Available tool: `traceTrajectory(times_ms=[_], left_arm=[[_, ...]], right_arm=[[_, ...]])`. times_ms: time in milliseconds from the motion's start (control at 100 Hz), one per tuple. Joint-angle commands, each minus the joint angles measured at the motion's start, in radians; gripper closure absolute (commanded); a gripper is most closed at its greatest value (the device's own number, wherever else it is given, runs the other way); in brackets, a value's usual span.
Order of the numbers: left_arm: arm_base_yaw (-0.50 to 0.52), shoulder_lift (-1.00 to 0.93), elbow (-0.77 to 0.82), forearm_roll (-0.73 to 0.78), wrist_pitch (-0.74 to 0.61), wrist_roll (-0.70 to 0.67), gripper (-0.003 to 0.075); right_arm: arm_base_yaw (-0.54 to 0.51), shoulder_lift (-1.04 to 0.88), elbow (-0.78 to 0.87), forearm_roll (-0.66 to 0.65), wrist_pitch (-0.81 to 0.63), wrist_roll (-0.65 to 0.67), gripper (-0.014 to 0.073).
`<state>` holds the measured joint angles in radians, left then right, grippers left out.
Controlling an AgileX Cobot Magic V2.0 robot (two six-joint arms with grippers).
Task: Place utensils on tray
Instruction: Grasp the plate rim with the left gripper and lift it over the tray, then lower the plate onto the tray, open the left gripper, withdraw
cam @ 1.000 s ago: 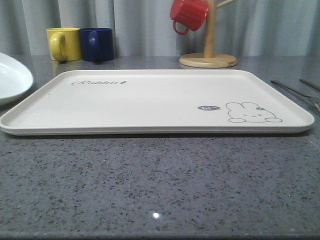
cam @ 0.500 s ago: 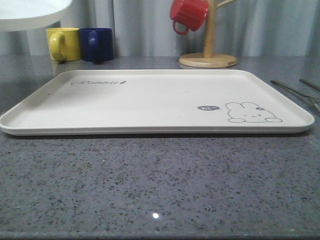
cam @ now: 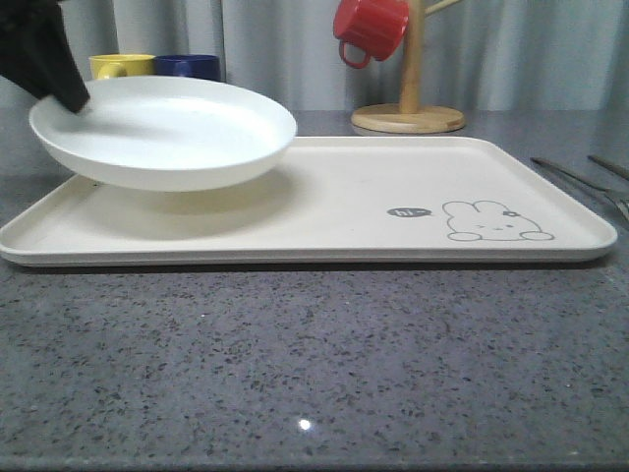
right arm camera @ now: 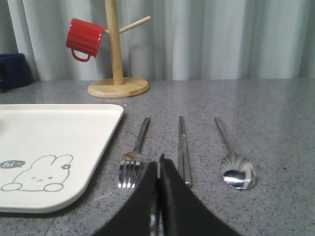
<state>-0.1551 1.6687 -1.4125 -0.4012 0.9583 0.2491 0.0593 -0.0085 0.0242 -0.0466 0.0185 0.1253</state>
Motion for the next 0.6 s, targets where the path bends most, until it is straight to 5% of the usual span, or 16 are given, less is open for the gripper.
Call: traceTrajectory(times_ms=[0, 590], left_arm=[[-0.032, -0.01, -0.033, -0.041, -0.051, 0.001, 0.0739], [-0.058, 0.05, -0.033, -0.054, -0.065, 0.001, 0.0719]], right_arm=[[-0.005, -0.021, 0.003, -0.001, -0.087, -0.008, 0.0662], [-0.005, -0.021, 0.003, -0.001, -0.087, -0.008, 0.0662]])
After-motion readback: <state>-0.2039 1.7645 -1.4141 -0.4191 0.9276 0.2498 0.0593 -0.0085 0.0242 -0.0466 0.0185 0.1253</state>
